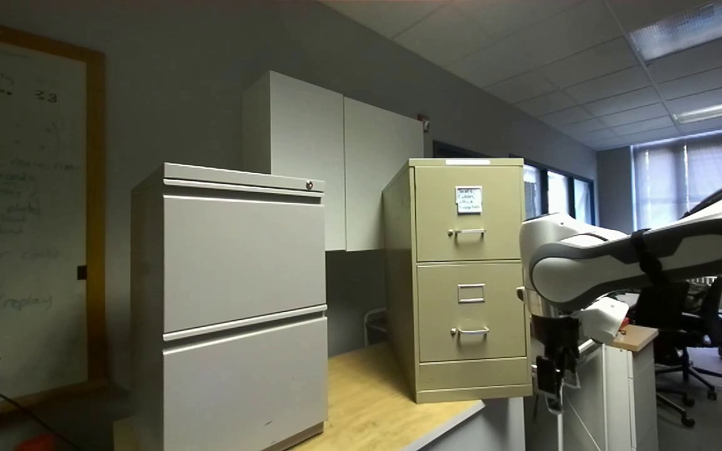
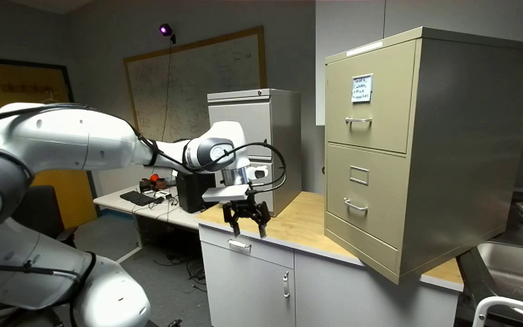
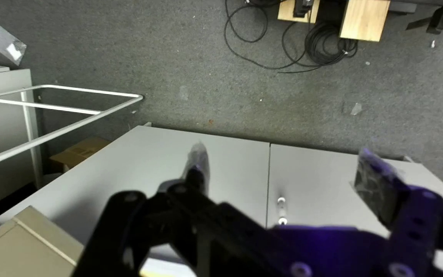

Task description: Open the bottom drawer of the right cabinet

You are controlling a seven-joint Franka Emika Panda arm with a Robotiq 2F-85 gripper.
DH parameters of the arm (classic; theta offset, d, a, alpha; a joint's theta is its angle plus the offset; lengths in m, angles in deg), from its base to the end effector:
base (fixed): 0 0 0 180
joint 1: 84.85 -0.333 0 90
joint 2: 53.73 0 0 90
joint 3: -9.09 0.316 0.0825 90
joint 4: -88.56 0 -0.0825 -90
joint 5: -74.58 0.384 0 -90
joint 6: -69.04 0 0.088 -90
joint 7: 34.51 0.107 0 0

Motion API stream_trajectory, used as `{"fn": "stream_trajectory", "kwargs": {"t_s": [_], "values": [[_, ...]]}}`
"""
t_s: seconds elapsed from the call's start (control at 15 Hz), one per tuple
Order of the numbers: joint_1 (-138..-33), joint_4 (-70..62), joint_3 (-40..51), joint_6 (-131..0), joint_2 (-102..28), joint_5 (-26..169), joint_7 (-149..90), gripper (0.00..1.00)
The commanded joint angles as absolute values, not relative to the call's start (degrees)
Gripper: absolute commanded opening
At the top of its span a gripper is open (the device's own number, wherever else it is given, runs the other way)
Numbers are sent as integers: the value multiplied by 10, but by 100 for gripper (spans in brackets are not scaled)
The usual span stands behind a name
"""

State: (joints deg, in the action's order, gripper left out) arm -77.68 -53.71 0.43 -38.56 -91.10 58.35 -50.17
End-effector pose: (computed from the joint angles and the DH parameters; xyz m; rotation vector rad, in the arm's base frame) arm 0.3408 -0.1241 0.5107 2.9517 0.1564 -0.0043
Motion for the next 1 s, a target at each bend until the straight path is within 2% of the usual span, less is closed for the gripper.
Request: {"fn": "stream_trajectory", "kwargs": {"t_s": [0.0,0.47,0.93], "values": [[-761,-459,-15,-421,-850,571,-481,100],[-747,-303,-75,-492,-692,630,-496,100],[-725,-101,-105,-468,-518,781,-529,100]]}}
